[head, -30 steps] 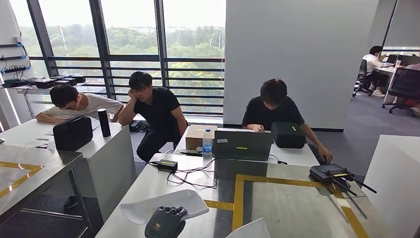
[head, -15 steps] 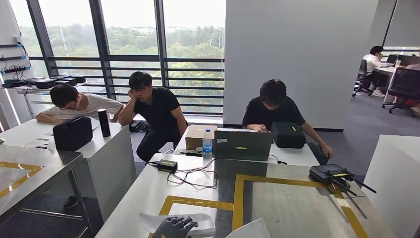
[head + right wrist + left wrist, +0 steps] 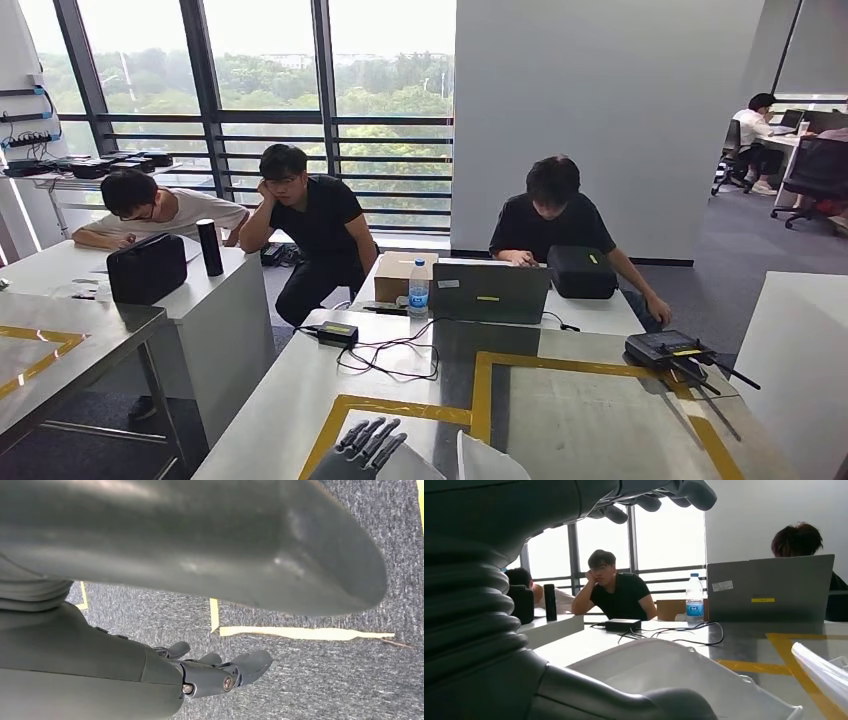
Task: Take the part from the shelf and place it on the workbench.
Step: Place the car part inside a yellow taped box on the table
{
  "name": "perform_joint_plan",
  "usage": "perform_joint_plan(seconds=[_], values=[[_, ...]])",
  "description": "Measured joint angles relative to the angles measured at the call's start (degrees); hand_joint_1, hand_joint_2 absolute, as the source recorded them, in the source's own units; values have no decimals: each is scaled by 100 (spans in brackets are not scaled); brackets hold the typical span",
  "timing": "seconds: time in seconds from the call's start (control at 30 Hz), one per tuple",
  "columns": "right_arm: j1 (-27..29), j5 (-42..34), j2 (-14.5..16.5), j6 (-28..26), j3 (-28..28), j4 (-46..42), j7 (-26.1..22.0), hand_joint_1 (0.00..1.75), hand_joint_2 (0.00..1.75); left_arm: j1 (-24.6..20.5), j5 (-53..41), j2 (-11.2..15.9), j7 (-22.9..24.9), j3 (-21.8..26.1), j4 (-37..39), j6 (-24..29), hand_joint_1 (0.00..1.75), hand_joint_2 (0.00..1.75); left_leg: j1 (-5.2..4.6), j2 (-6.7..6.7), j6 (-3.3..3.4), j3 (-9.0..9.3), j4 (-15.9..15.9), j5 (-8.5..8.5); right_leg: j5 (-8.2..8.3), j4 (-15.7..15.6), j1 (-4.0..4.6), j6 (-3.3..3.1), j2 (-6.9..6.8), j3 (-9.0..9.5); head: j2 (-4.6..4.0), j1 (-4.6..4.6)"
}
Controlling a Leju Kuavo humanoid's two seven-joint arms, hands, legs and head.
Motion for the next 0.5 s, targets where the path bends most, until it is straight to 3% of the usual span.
perform_joint_plan(seconds=[0.17,0.23,0.27,0.33,0.37,0.4,0.43,0.5], values=[[-2,1,3,-18,0,0,-11,0,0,-7,105,10,-87,85,-20,225,0,0,-17,3,55,13,-18,-8,-17,-8,-34,47,0,10,0,-2],[-6,-1,2,-25,0,0,-14,0,0,-23,112,6,-97,110,-46,286,0,0,24,15,86,42,-87,25,-135,154,-33,79,-7,-53,0,-1],[-8,-1,3,-27,0,0,-14,0,0,-35,113,1,-100,125,-58,320,0,0,46,23,98,56,-116,37,-279,404,-39,100,-12,-171,0,1],[-7,-1,4,-27,0,0,-15,0,0,-47,118,-10,-119,162,-65,398,0,0,57,37,103,58,-123,39,-625,1198,-76,152,-17,-588,0,4],[-2,-4,4,-27,0,0,-15,0,0,-43,122,-17,-138,184,-68,444,0,0,65,43,99,57,-119,38,-710,1546,-104,182,-17,-790,0,5],[4,-9,4,-27,0,0,-15,0,0,-39,126,-25,-160,206,-75,487,0,0,78,47,87,56,-111,35,-676,1716,-133,214,-19,-915,0,5],[8,-16,4,-28,0,0,-15,0,0,-37,128,-34,-179,227,-90,522,0,0,103,48,66,55,-96,30,-513,1642,-167,251,-22,-924,0,6],[6,-32,8,-30,0,1,-15,0,0,-43,128,-58,-200,274,-158,566,0,0,166,46,-21,40,-32,8,-52,949,-246,362,-42,-665,0,9]])
